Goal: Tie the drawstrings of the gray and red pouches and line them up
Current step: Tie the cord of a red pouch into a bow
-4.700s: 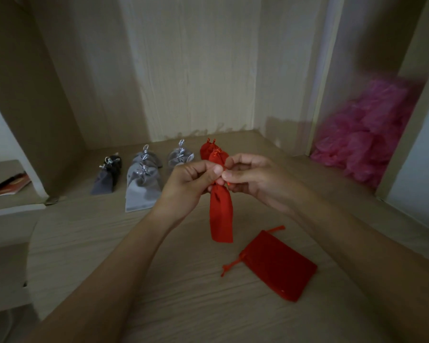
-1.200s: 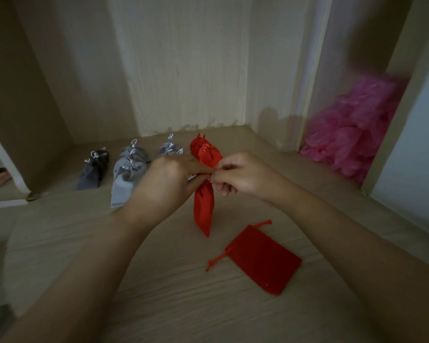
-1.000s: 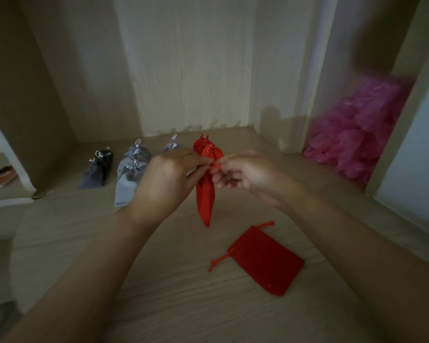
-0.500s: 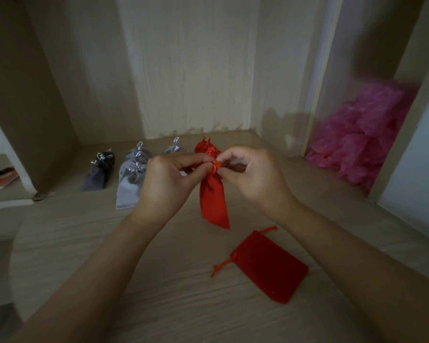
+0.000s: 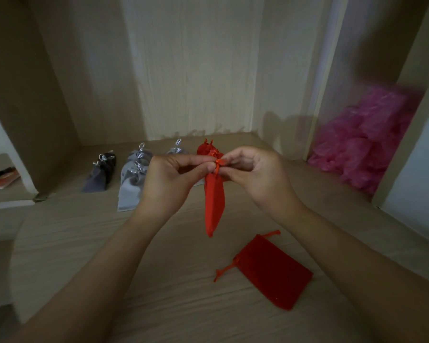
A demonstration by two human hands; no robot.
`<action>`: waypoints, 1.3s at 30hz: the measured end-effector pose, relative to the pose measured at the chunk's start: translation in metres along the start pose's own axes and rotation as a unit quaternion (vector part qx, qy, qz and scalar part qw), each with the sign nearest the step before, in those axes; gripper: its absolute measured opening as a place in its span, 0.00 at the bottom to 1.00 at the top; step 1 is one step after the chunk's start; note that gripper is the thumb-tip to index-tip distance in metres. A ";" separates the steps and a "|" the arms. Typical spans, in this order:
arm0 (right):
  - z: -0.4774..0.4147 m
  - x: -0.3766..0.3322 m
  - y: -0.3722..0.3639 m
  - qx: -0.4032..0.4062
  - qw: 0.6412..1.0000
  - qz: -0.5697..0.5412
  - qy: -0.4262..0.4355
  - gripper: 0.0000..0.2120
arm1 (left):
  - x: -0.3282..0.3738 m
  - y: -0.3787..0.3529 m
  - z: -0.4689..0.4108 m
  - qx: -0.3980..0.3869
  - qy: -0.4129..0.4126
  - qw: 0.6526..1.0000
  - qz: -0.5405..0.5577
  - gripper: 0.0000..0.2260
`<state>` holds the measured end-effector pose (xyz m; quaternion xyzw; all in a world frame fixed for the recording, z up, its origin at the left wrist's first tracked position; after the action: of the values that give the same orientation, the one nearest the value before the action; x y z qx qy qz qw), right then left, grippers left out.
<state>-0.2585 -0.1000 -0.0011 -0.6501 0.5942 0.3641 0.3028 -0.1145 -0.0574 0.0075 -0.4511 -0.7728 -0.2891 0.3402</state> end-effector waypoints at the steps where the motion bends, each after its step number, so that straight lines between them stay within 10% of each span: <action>1: 0.000 0.000 -0.001 0.007 1.000 -0.002 -0.008 0.08 | 0.001 0.000 0.000 0.000 -0.010 1.000 -0.009 0.08; 26: 0.005 0.012 -0.012 -0.017 0.962 -0.182 -0.203 0.08 | -0.010 0.004 -0.006 -0.027 -0.068 0.997 0.005 0.04; 39: 0.006 0.014 -0.003 -0.114 0.900 -0.208 -0.366 0.06 | -0.007 0.005 -0.007 -0.080 -0.228 0.952 -0.189 0.06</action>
<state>-0.2554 -0.1025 -0.0166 -0.6099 0.2472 0.5700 0.4920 -0.1060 -0.0643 0.0065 -0.3768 -0.8752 -0.2980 0.0569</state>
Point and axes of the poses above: each hand's wrist, its own z-axis away from the middle knuckle, its own y-axis out of the back of the hand, x = y × z, the point moved 3 cm from there along -z, towards the middle knuckle, and after that the axes turned 9 degrees about x, right-handed, at the moved point
